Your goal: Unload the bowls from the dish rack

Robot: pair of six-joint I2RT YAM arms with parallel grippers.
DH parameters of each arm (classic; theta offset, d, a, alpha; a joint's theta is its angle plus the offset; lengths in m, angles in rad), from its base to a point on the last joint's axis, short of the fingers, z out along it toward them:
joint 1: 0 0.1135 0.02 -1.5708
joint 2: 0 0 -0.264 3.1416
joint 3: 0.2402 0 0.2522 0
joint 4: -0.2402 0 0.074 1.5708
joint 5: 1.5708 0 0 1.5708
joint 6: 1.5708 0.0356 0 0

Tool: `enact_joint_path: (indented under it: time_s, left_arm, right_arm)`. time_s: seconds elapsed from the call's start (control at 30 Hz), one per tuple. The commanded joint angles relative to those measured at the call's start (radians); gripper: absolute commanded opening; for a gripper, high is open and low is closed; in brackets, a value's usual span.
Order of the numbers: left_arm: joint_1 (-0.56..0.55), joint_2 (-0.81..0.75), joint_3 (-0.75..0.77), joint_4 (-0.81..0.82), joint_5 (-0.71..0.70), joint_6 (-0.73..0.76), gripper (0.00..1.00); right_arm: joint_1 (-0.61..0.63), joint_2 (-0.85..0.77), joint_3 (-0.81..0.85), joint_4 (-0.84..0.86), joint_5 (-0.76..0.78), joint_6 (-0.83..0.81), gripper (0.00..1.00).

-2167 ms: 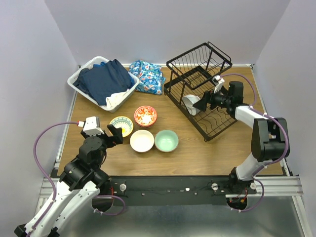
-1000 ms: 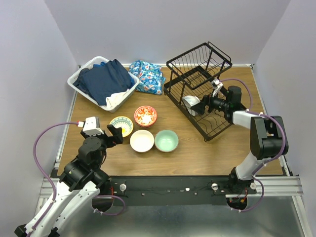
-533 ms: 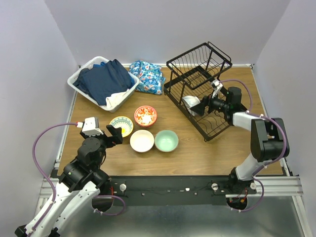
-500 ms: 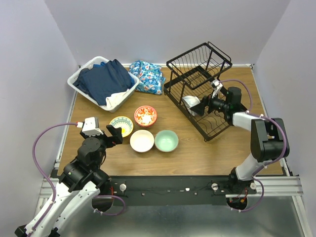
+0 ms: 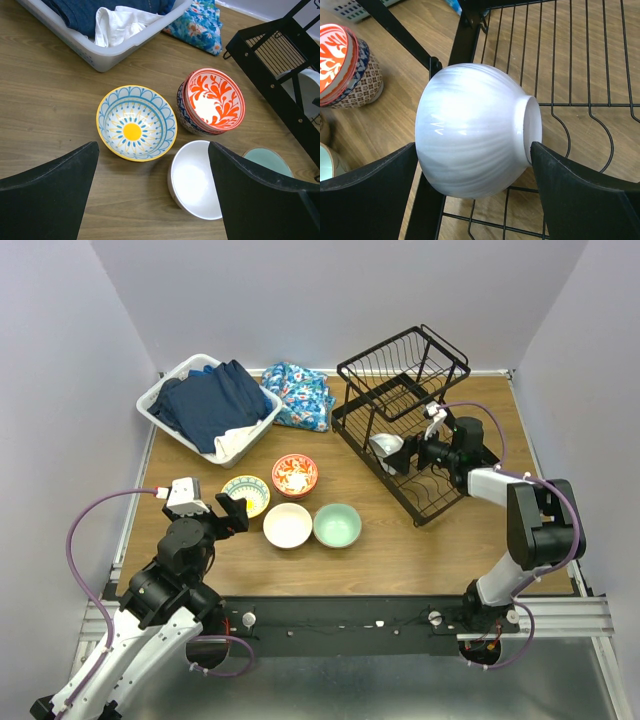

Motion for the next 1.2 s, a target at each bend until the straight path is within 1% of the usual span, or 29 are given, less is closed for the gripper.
enact_joint_path:
  time_s: [0.0,0.13,0.3,0.33,0.37,0.4,0.6,0.67,0.73,0.77,0.93,1.03,1.07,1.17]
  left_arm:
    - [0.002,-0.014,-0.008,0.023,-0.025,0.009,0.99]
    - [0.002,-0.015,-0.008,0.023,-0.026,0.009,0.99]
    - [0.002,-0.015,-0.010,0.024,-0.025,0.011,0.99]
    - [0.004,-0.014,-0.010,0.024,-0.025,0.011,0.99]
    - [0.002,-0.014,-0.010,0.026,-0.025,0.011,0.99]
    - [0.004,-0.015,-0.010,0.024,-0.023,0.011,0.99]
    - [0.004,-0.017,-0.010,0.024,-0.025,0.012,0.99]
    - [0.004,-0.015,-0.010,0.026,-0.025,0.012,0.99]
    - [0.002,-0.017,-0.011,0.027,-0.022,0.012,0.99]
    - [0.004,-0.018,-0.011,0.029,-0.022,0.014,0.99]
    - [0.004,-0.018,-0.011,0.029,-0.022,0.012,0.99]
    - [0.002,-0.020,-0.011,0.029,-0.020,0.014,0.99]
    - [0.004,-0.020,-0.011,0.030,-0.019,0.014,0.99]
    - [0.002,-0.017,-0.013,0.033,-0.011,0.015,0.99]
  right_arm:
    - [0.010,-0.028,-0.022,-0.014,0.050,-0.015,1.00]
    - [0.010,-0.034,-0.013,-0.014,0.042,-0.014,0.97]
    - [0.010,-0.036,0.004,-0.043,0.031,-0.024,0.89]
    - [0.010,-0.039,0.005,-0.046,0.030,-0.026,0.87]
    - [0.010,-0.040,0.005,-0.049,0.030,-0.027,0.82]
    - [0.012,-0.045,0.005,-0.055,0.028,-0.030,0.79]
    - [0.012,-0.085,0.007,-0.078,0.051,-0.046,0.66]
    - [0.010,-0.108,0.009,-0.083,0.065,-0.049,0.58]
    - [0.010,-0.120,0.021,-0.100,0.074,-0.061,0.55]
    - [0.010,-0.129,0.025,-0.106,0.079,-0.063,0.52]
    - [0.012,-0.172,0.027,-0.134,0.125,-0.081,0.50]
    - [0.012,-0.212,0.015,-0.138,0.186,-0.083,0.45]
    - [0.012,-0.221,0.004,-0.140,0.215,-0.080,0.42]
    - [0.010,-0.255,-0.013,-0.144,0.243,-0.061,0.42]
